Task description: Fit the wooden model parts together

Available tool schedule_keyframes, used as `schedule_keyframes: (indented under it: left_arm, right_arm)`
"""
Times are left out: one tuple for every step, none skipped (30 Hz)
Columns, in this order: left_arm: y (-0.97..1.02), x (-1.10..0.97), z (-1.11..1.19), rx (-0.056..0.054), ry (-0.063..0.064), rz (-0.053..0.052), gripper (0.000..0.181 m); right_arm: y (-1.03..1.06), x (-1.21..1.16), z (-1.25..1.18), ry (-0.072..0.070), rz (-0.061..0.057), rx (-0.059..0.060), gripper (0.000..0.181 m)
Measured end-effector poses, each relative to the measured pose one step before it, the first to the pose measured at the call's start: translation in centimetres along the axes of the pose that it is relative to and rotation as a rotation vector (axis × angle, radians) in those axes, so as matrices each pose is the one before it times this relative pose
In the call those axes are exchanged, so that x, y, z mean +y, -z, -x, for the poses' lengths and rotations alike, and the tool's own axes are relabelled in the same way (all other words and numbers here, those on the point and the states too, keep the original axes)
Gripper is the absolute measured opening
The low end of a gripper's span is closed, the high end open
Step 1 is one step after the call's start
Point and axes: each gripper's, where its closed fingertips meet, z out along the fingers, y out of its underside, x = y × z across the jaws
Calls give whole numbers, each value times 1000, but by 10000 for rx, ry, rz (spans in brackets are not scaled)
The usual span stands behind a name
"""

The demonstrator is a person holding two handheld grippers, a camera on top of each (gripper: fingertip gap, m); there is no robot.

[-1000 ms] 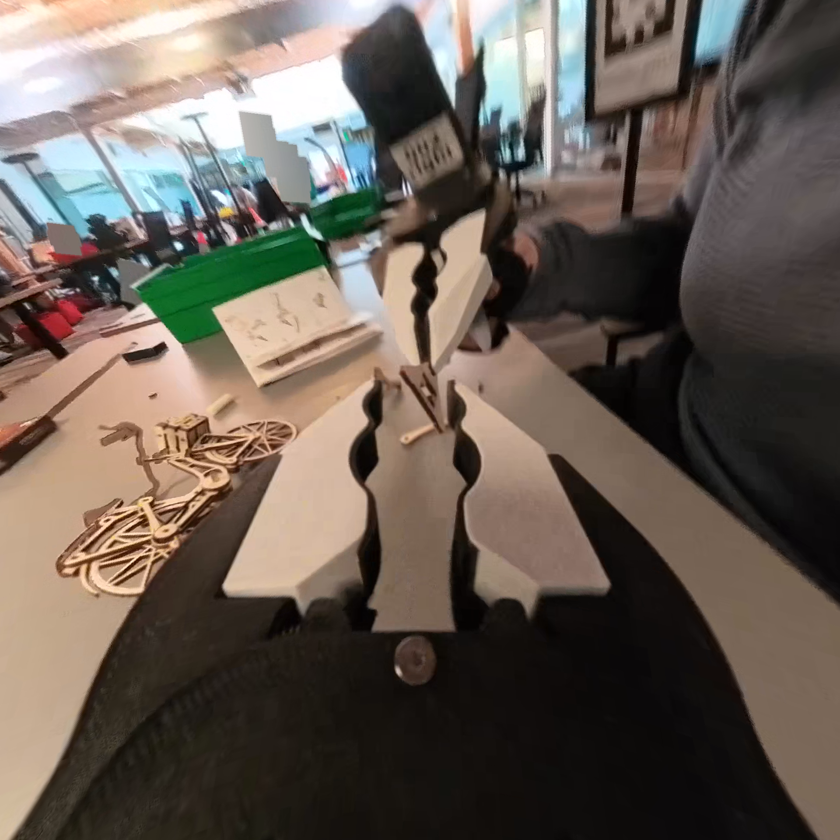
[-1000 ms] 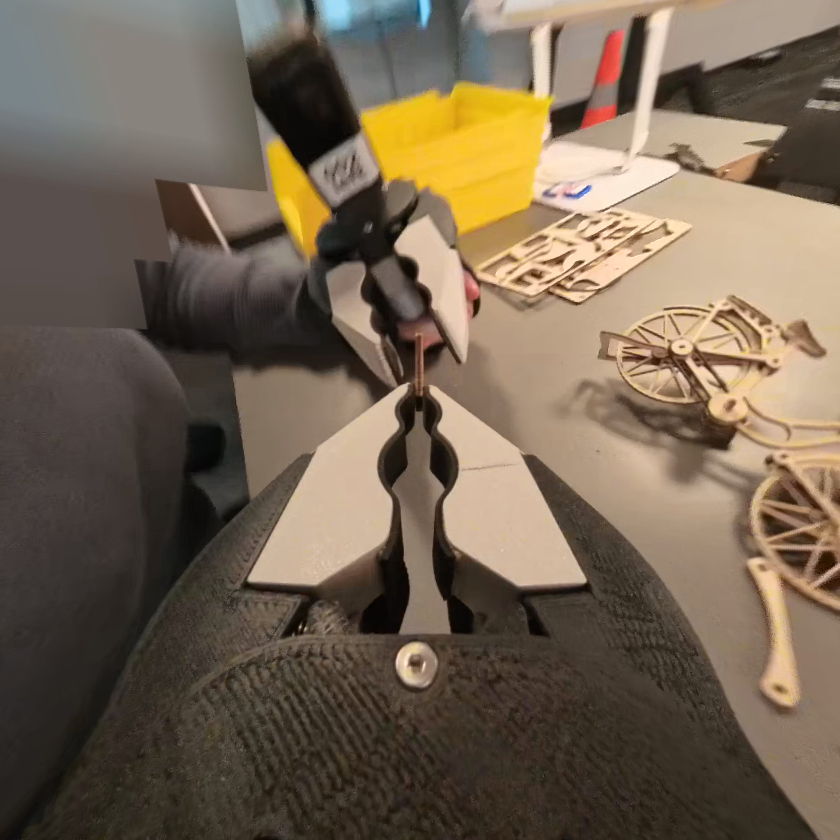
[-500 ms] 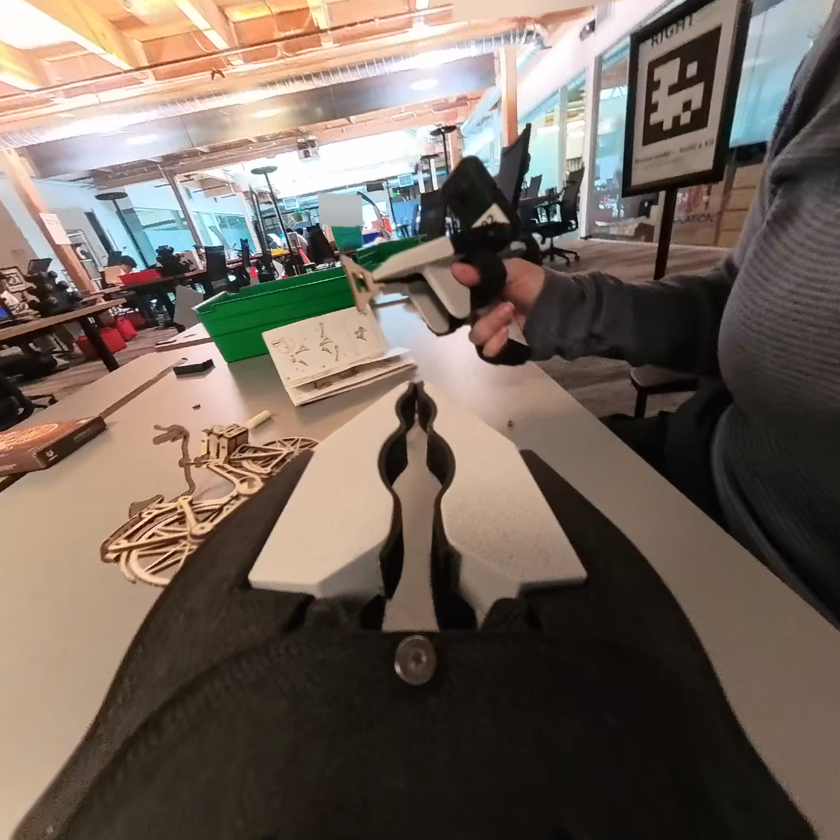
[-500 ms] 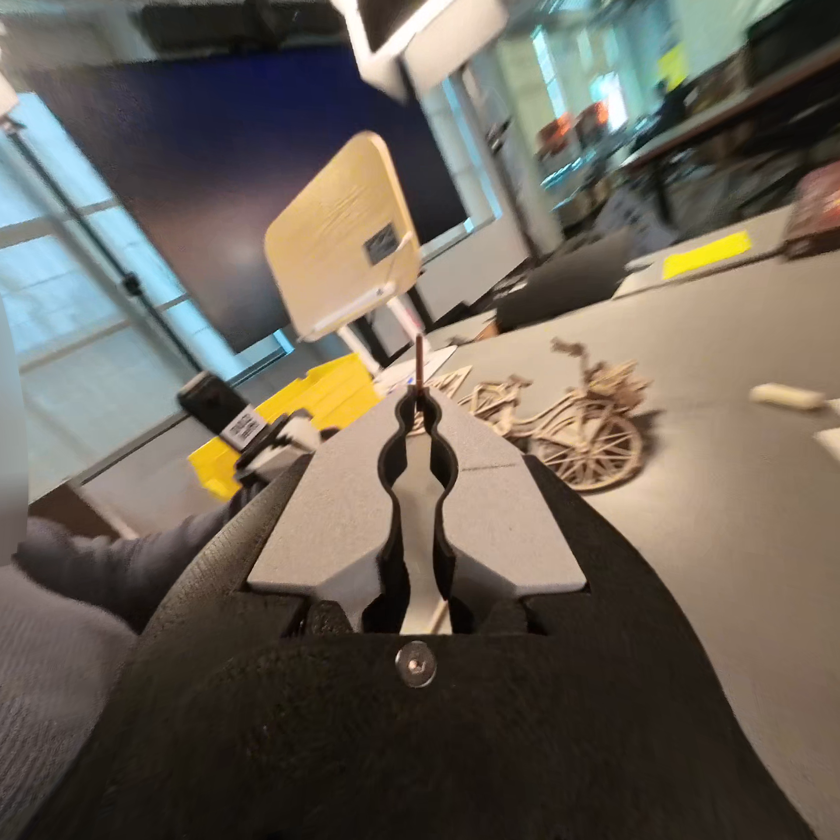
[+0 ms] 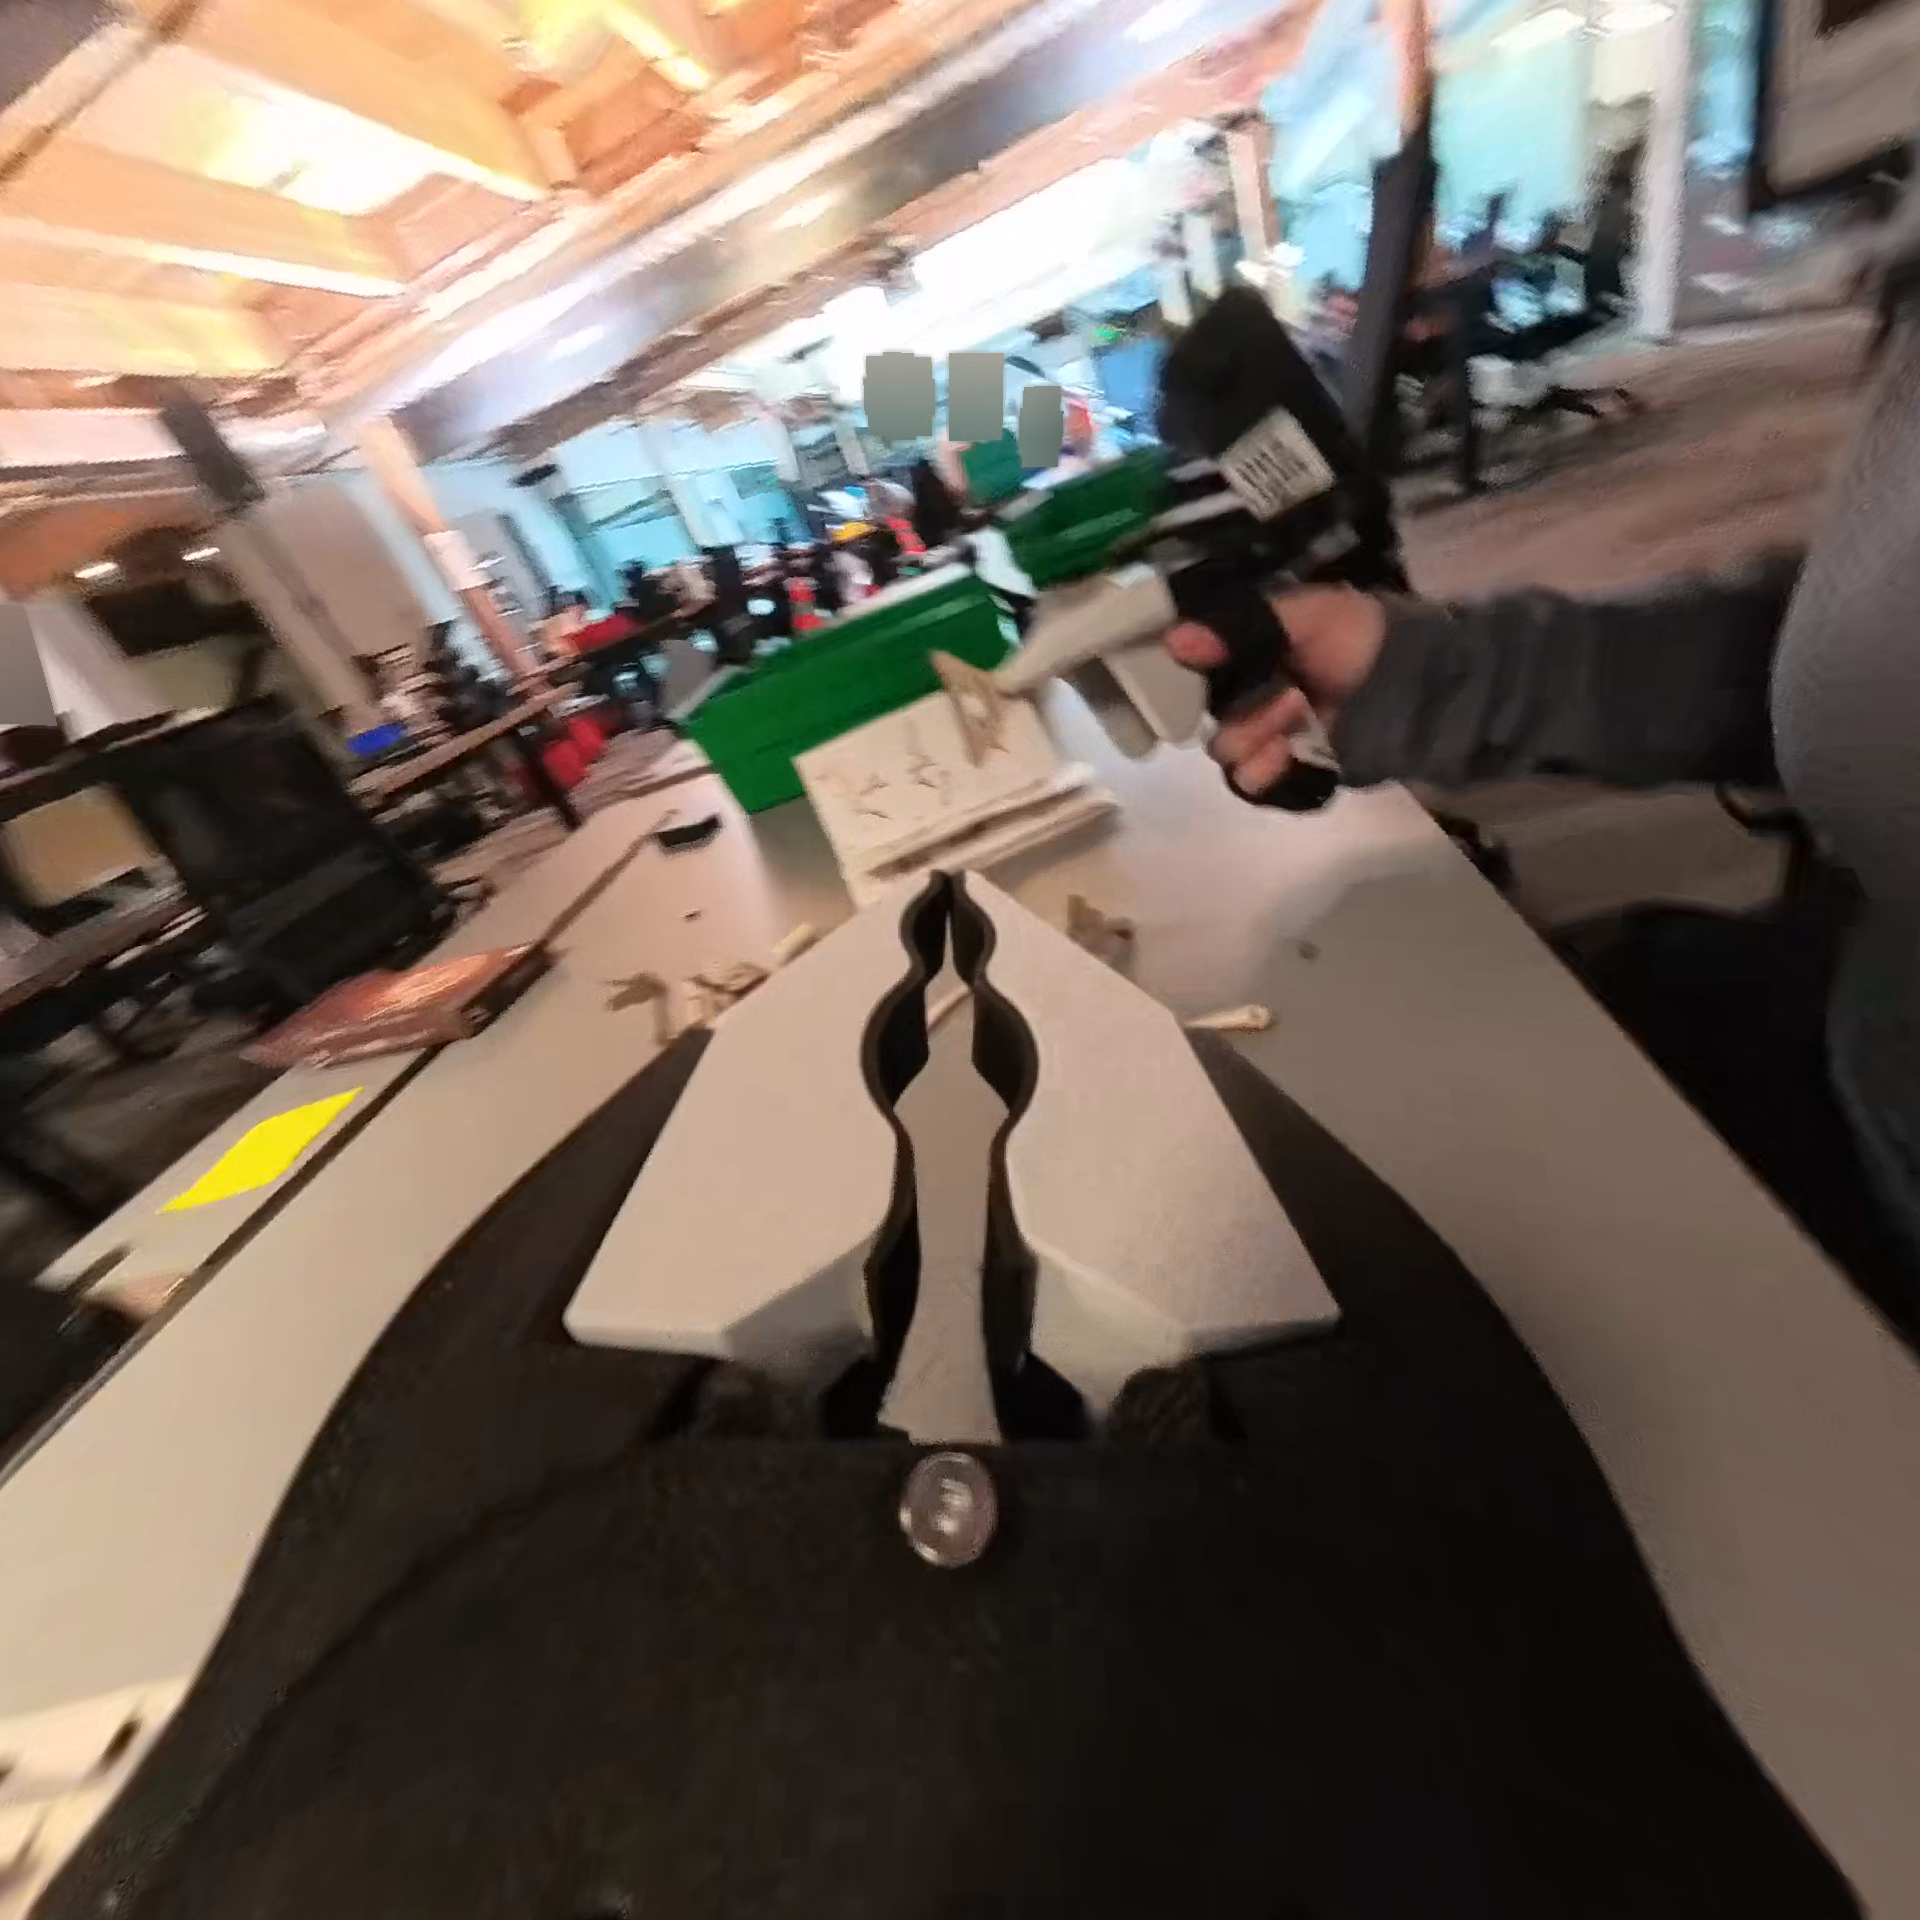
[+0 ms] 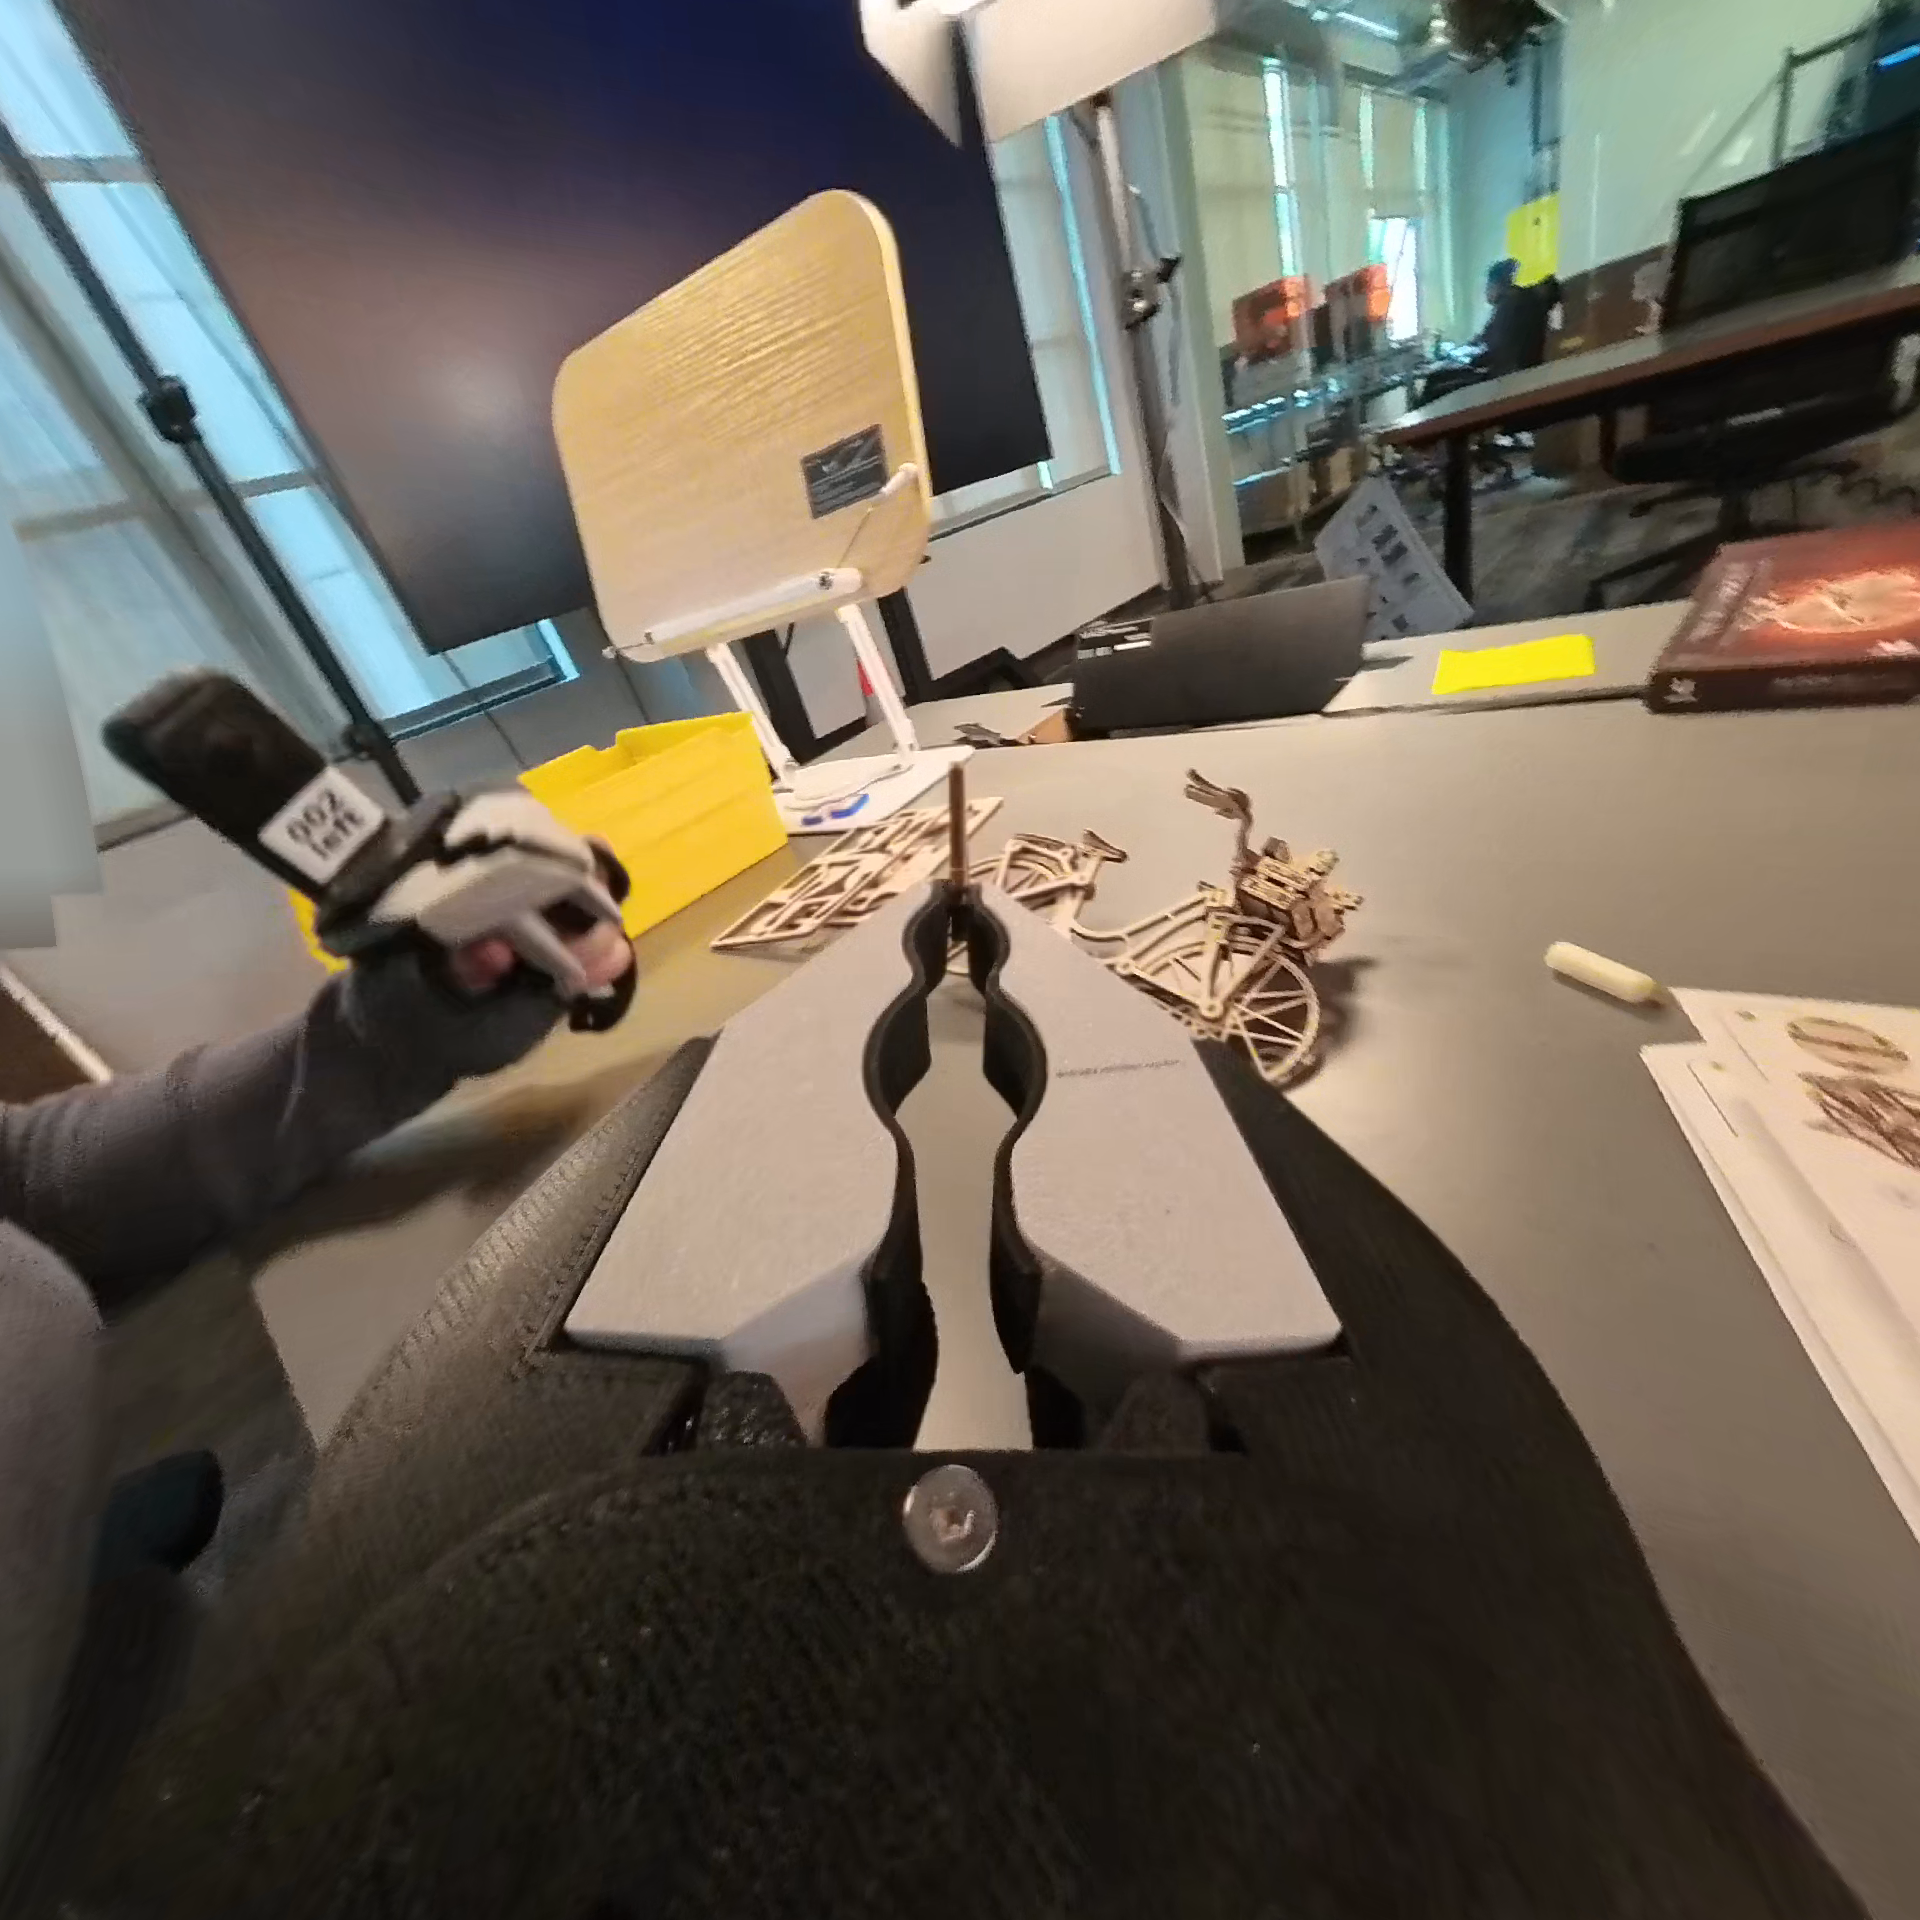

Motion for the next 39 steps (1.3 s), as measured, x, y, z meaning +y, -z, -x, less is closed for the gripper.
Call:
schedule_keyframes:
  left_arm:
    - [1212,-1257,581,-569,359,-188,0]
    - [1325,-1280,182,-465,367,-201,0]
    - [1355,-1197,39,-532,324,-117,2]
    - [1394,-990,-130,-568,178,60,3]
    - [1474,-720,-307,-541,-44,261,2]
    - [1587,-569,-200,-677,-198,360,2]
    - [1730,-516,-60,-785,-287,335,1]
    - [1806,-484,85,-844,-320,292,1]
    - [1855,-447,251,-881,-302,264,0]
    - [1849,-398,347,-849,-246,220,0]
    - [1782,-322,357,-767,-206,159,1]
    - [1675,-210,260,-614,-203,113,2]
    - [1532,-113,106,-415,-184,61,1]
    - [1378,-8,166,-382,-90,48,1]
    - [1244,119,318,-406,25,61,0]
    - [1115,197,193,-250,101,52,0]
    - [1001,227,147,-176,194,23,0]
    - [917,220,39,-67,182,-20,0]
    - [860,212,8,-36,170,-41,0]
    - [836,188,189,-155,216,-50,0]
    - [818,290,214,-120,131,21,0]
    - [805,434,478,-246,73,125,0]
    - [846,438,584,-291,12,110,0]
    - [873,311,563,-263,9,23,0]
    - [906,209,620,-312,53,-29,0]
    - [941,201,623,-304,48,-25,0]
    - [965,233,675,-343,31,8,0]
    - [997,232,669,-353,-19,15,0]
    - [1033,258,711,-402,-35,24,0]
    - [1061,283,798,-475,-49,36,0]
    - [1060,316,733,-453,-108,30,0]
    - [1055,347,719,-479,-177,32,0]
    - [1046,397,785,-558,-257,27,0]
    - [1031,405,864,-649,-280,-9,0]
    - [983,350,870,-668,-249,-76,0]
    - [920,364,771,-591,-203,-90,0]
    - [805,454,651,-488,-148,-36,0]
    - [695,560,652,-468,-108,42,0]
    - [616,673,644,-447,-93,103,0]
  right_arm:
    - [-68,-12,259,328,89,-170,1]
    - [38,6,90,417,122,-64,1]
    - [104,26,-25,426,154,-18,1]
    - [135,36,10,358,161,-59,1]
    - [96,23,157,255,151,-161,1]
    - [36,-11,351,147,129,-266,1]
    - [-32,-68,477,74,74,-311,1]
    - [-129,-119,553,39,-1,-300,1]
    - [-269,-127,704,3,-54,-322,1]
    - [-430,-49,966,-40,-47,-426,1]
    - [-587,83,1185,-55,24,-523,1]
    - [-702,173,1221,-38,87,-509,1]
    - [-765,141,1167,-7,82,-436,1]
    - [-798,44,1122,15,41,-386,1]
    - [-829,-47,1096,24,4,-355,1]
    - [-840,-118,1079,38,-5,-345,1]
    - [-845,-132,1036,63,15,-337,1]
    - [-855,-122,945,76,32,-300,1]
    - [-867,-132,834,66,17,-254,1]
    - [-870,-136,773,51,-17,-231,1]
    - [-917,-56,748,39,-16,-235,1]
    - [-978,73,691,8,20,-230,1]
    - [-1042,171,640,-35,51,-234,1]
    - [-1100,244,639,-61,72,-272,1]
    - [-1157,278,625,-61,80,-294,1]
    - [-1189,292,585,-49,82,-298,1]
    - [-1235,324,590,-29,103,-319,1]
    - [-1264,372,562,6,139,-333,1]
    - [-1289,377,492,39,155,-314,1]
    - [-1308,342,415,62,138,-291,1]
    - [-1335,285,366,81,118,-280,1]
    - [-1361,266,293,98,109,-256,1]
    - [-1365,223,213,105,96,-222,1]
    - [-1389,147,151,94,58,-203,1]
    - [-1383,24,153,73,1,-207,1]
    - [-1373,-50,151,54,-47,-208,1]
    - [-1375,-93,133,48,-76,-194,0]
    - [-1351,-101,143,70,-100,-180,1]
    - [-1317,-112,163,114,-119,-185,1]
